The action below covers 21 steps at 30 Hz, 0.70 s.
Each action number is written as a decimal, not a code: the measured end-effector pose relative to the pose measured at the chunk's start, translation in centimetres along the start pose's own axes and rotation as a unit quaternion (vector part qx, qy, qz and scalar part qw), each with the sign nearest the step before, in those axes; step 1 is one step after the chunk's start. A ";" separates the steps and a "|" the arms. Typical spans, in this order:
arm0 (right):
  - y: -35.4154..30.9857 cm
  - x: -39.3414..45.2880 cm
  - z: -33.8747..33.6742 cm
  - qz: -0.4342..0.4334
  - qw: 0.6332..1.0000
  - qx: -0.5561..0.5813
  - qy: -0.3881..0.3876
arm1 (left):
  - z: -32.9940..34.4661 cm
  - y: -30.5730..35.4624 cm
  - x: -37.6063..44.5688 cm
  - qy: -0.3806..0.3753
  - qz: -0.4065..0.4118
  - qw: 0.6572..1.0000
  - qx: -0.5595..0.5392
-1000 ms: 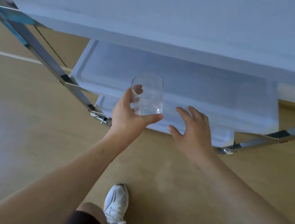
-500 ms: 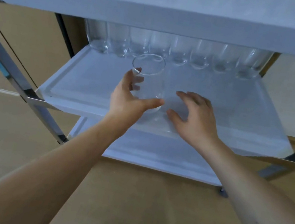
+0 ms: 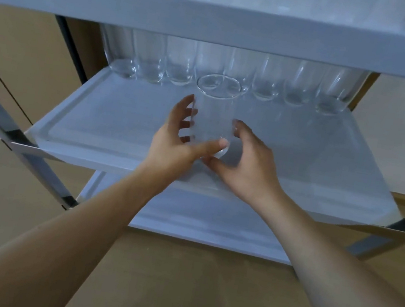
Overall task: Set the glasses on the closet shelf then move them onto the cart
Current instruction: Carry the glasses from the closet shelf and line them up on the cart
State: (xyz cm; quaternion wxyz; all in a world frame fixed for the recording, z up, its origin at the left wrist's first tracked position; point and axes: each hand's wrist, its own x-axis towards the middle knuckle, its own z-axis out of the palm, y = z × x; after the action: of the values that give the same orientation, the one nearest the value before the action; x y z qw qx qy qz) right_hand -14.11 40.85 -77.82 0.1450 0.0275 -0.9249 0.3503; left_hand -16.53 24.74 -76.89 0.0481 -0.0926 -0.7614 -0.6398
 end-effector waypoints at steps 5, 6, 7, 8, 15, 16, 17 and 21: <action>-1.5 1.5 2.2 0.041 0.996 0.061 0.053 | -5.8 -1.3 0.4 0.046 0.004 0.989 0.139; -1.7 1.8 2.7 0.043 0.995 0.064 0.059 | -7.3 -1.6 0.9 0.060 0.009 0.974 0.218; -1.9 2.2 3.0 0.040 0.995 0.065 0.061 | -8.7 -1.8 1.5 0.066 0.013 0.954 0.293; -2.3 2.7 3.6 0.034 0.996 0.065 0.059 | -10.3 -2.1 2.1 0.069 0.011 0.933 0.353; -5.6 6.1 6.9 0.013 0.999 0.032 0.013 | -16.3 -4.5 4.2 0.049 -0.058 0.828 0.556; -6.2 6.6 7.3 0.011 1.000 0.024 0.008 | -16.5 -4.8 4.1 0.053 -0.073 0.821 0.564; -6.7 7.0 7.6 0.009 1.000 0.021 0.004 | -16.5 -4.9 3.9 0.061 -0.084 0.819 0.565; -8.6 8.9 9.7 0.004 1.000 0.022 -0.006 | -16.3 -5.6 3.6 0.070 -0.072 0.815 0.570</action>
State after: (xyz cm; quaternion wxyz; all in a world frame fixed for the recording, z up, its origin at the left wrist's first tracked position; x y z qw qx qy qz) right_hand -23.77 28.49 -76.67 0.1373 0.0290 -0.9179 0.3712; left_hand -21.94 8.07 -78.71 0.0993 0.0514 -0.9890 -0.0971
